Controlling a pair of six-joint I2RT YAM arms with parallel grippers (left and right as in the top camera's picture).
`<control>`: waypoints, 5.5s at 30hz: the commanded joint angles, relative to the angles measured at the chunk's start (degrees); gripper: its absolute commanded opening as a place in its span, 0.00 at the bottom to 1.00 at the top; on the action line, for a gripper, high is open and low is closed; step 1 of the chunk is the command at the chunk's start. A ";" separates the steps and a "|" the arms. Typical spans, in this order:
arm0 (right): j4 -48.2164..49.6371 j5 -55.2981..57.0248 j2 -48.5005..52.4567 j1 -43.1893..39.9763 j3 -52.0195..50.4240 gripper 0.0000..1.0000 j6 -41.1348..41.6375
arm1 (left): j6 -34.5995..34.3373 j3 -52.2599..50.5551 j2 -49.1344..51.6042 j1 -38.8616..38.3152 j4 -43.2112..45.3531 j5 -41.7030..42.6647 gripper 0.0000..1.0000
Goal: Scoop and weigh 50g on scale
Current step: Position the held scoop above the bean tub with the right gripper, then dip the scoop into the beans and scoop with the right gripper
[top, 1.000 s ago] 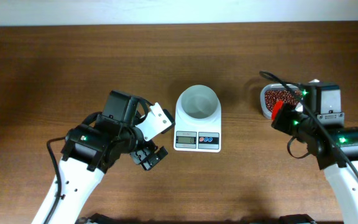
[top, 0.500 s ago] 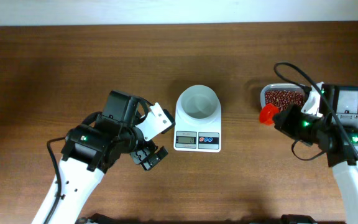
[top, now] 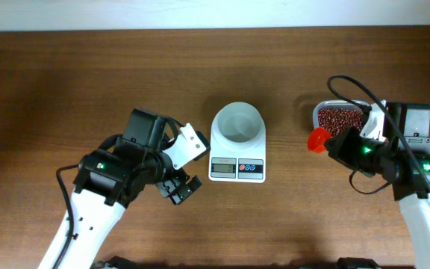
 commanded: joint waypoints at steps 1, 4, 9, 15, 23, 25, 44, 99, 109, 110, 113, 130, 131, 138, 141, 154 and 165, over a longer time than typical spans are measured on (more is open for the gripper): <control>-0.15 -0.26 -0.22 -0.37 1.14 0.04 -0.79 | 0.92 0.59 -0.07 0.33 0.26 0.83 0.99; -0.15 -0.26 -0.22 -0.37 1.14 0.04 -0.79 | 0.90 0.59 -0.07 0.33 0.26 0.83 0.99; -0.15 0.70 -0.22 -0.37 1.14 0.04 -0.79 | 0.92 0.59 -0.07 0.33 0.26 0.83 0.99; -0.42 11.69 -0.24 -0.37 1.14 0.04 -1.86 | 0.92 0.59 -0.07 0.33 0.26 0.83 0.99; 1.18 15.39 -0.24 -0.37 1.14 0.04 -1.84 | 0.92 0.59 -0.07 0.33 0.26 0.83 0.99; 3.56 15.39 -0.24 -0.37 1.14 0.04 -2.34 | 0.92 0.59 -0.07 0.33 0.26 0.81 0.99; 7.96 19.69 5.88 -0.44 6.60 0.04 -34.91 | 0.92 0.59 -0.07 0.33 0.26 0.83 0.99; 4.11 28.02 11.80 -0.44 6.16 0.04 -38.25 | 23.58 4.68 -0.28 22.84 -8.00 16.85 0.99; 12.52 32.02 26.18 -4.94 6.16 0.04 -38.71 | 23.58 4.68 -0.28 22.86 -8.00 16.85 0.99; 12.66 30.12 26.88 -5.68 6.16 0.04 -39.06 | 23.58 4.68 -0.28 22.86 -8.00 16.85 0.99; 12.98 28.13 29.75 -6.75 6.14 0.04 -39.71 | 23.58 4.68 -0.28 22.84 -8.00 16.85 0.99; 10.86 -6.80 34.45 -19.47 5.90 0.04 -30.82 | 23.58 4.68 -0.28 22.86 -8.00 16.85 0.99; 10.91 -10.40 35.91 -20.17 5.90 0.04 -30.84 | 23.58 4.68 -0.28 22.84 -8.00 16.85 0.99; 11.45 -22.03 42.25 -22.38 5.90 0.04 -29.99 | 23.58 4.68 -0.28 22.84 -8.00 16.85 0.99; 10.58 -25.86 42.25 -25.70 5.90 0.04 -29.99 | 23.58 4.68 -0.28 22.86 -8.00 16.85 0.99; 7.17 -37.38 42.25 -34.51 5.90 0.04 -37.83 | 23.58 4.68 -0.28 22.86 -8.00 16.85 0.99; 6.29 -41.16 42.25 -35.26 5.90 0.04 -39.32 | 23.58 4.68 -0.28 22.84 -8.00 16.85 0.99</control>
